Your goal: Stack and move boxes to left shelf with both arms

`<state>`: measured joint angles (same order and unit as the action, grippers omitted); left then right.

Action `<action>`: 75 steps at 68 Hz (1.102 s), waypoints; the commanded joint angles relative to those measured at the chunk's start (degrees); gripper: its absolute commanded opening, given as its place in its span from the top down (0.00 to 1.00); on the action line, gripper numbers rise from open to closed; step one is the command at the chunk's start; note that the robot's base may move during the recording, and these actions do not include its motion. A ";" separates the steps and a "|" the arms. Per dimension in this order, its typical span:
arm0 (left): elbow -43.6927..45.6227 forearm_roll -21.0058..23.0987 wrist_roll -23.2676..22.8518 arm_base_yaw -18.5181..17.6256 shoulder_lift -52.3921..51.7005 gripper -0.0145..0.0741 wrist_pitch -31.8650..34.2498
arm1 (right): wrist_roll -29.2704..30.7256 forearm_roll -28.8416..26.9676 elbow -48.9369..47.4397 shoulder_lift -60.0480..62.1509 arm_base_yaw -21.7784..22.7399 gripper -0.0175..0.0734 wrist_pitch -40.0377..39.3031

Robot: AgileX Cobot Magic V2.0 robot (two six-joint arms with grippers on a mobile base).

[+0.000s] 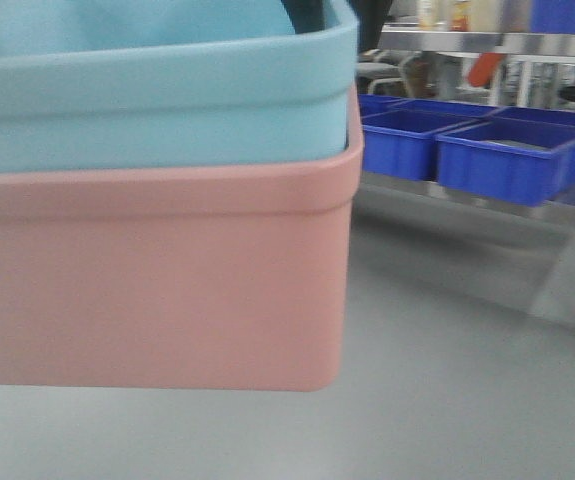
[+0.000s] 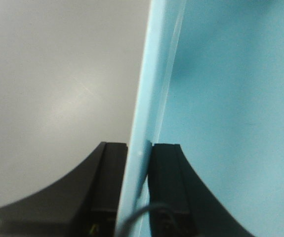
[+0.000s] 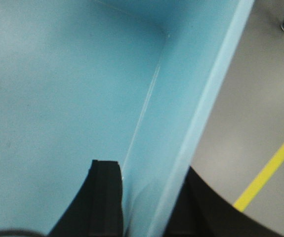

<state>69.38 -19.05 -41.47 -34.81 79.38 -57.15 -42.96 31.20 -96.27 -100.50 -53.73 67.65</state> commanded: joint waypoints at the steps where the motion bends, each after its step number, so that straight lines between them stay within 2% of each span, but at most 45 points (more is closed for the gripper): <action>1: 2.86 5.38 -1.10 -2.33 -1.91 0.85 12.34 | -1.89 -2.91 -2.33 2.22 -1.78 0.75 -12.12; 75: 2.86 5.38 -1.10 -2.33 -1.91 0.85 12.34 | -1.89 -2.91 -2.33 2.22 -1.74 0.75 -12.01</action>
<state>69.38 -19.05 -41.58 -35.27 79.38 -57.60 -45.60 31.72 -96.27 -100.87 -53.63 67.83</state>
